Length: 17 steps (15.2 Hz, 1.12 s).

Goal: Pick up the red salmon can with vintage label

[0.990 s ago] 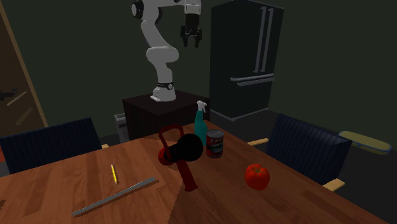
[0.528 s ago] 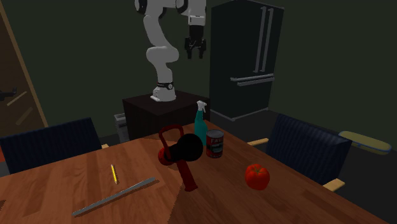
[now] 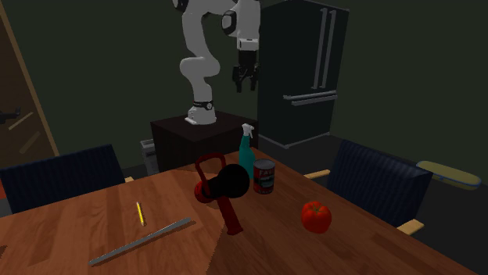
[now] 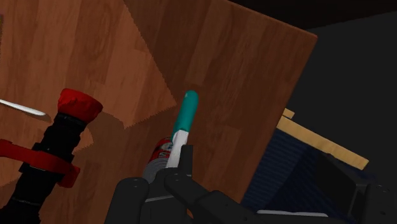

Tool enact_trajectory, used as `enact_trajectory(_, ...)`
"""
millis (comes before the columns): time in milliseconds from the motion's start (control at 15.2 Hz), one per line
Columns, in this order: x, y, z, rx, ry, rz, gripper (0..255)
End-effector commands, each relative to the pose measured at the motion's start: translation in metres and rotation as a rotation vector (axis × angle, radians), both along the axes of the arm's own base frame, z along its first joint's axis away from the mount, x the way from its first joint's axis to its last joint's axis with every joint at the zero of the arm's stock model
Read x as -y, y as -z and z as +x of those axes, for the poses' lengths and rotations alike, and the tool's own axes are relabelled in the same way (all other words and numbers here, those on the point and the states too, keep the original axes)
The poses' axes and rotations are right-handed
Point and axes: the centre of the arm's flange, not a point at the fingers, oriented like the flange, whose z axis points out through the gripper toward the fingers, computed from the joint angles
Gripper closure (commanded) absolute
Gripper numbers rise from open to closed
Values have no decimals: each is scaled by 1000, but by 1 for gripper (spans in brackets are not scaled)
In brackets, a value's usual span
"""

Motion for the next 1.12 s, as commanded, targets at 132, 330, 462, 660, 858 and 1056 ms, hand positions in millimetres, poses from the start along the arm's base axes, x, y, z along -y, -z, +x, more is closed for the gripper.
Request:
enact_trajectory(132,15,36,33,7,-1,3,0)
enact_trajectory(330,27,64,58,11,-1,5,0)
enact_trajectory(462,34,83,75,14,-1,7,0)
enact_trajectory(660,46,110,100,18,-2,9,0)
enact_trajectory(858,58,138,126,23,-2,12,0)
enact_trajectory(1056,69,166,151,27,-2,14,0)
